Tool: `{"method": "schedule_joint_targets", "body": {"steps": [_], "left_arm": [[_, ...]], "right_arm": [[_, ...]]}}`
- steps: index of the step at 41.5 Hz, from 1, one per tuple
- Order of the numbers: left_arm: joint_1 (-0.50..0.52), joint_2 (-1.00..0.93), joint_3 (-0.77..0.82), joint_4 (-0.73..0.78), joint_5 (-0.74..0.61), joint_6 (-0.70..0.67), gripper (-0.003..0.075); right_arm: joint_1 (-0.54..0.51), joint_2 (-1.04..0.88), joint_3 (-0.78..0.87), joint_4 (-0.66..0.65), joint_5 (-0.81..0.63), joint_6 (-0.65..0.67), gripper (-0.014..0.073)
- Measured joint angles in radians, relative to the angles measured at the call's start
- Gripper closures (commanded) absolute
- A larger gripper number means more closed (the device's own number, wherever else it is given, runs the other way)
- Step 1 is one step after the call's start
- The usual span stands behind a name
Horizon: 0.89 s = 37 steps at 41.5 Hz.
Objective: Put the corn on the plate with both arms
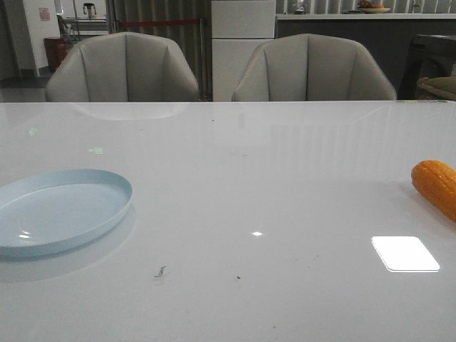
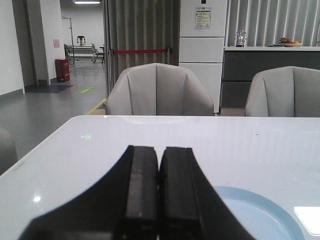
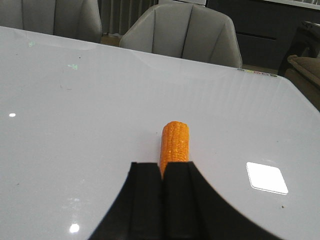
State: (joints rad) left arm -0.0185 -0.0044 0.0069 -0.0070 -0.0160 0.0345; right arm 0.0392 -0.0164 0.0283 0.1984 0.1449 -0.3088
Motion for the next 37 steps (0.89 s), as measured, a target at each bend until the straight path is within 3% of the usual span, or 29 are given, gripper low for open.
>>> {"method": "schedule_joint_targets", "body": {"steps": [37], "left_arm": [[0.0, 0.0, 0.0, 0.0, 0.0, 0.0, 0.0624]], "right_arm": [[0.0, 0.0, 0.0, 0.0, -0.02, 0.0, 0.0537]]}}
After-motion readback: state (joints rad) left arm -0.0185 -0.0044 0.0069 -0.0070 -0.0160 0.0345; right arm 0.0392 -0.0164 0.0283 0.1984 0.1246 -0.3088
